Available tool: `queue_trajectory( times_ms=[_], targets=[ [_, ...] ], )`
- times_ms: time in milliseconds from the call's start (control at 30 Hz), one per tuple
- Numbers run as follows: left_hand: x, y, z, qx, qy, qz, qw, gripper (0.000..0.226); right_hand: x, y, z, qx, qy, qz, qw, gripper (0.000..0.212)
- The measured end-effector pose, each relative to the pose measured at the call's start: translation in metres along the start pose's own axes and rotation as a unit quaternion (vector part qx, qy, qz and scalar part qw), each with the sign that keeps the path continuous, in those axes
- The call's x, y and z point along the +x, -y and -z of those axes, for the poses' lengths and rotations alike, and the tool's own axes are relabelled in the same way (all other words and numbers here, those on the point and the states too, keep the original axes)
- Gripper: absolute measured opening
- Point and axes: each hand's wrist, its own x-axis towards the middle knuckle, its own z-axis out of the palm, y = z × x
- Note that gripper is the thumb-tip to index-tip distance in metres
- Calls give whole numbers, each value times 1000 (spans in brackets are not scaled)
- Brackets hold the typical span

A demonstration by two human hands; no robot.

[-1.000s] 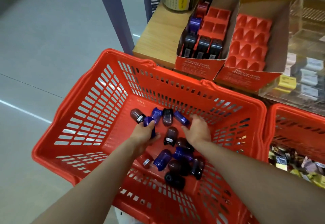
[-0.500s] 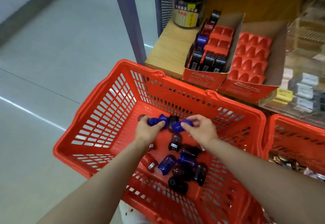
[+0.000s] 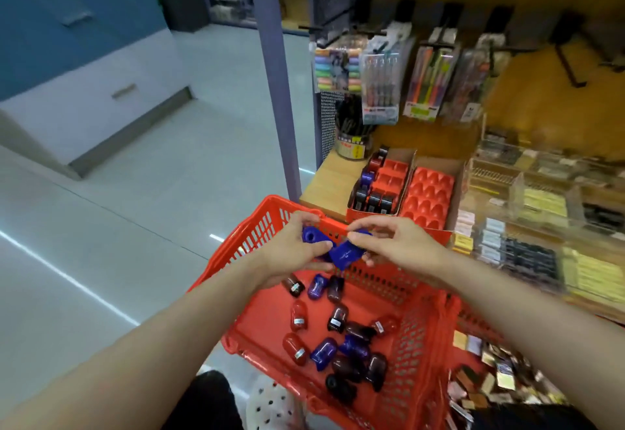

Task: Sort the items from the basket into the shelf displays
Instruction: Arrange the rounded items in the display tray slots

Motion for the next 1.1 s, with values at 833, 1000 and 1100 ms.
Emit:
queue_trajectory(
  times_ms=[833,1000,1100],
  targets=[
    [-19,-13,-30,-19,11,-91,996,32,-23,-2,22,96,-84,-58,990,19],
    [-22,-13,-40,-54,23,-112,992,34,-21,4,18,171,-29,-86,981,26],
    [-20,-12,-38,-62,26,-111,992,37,-22,5,21,214,16,-91,972,30]
  ],
)
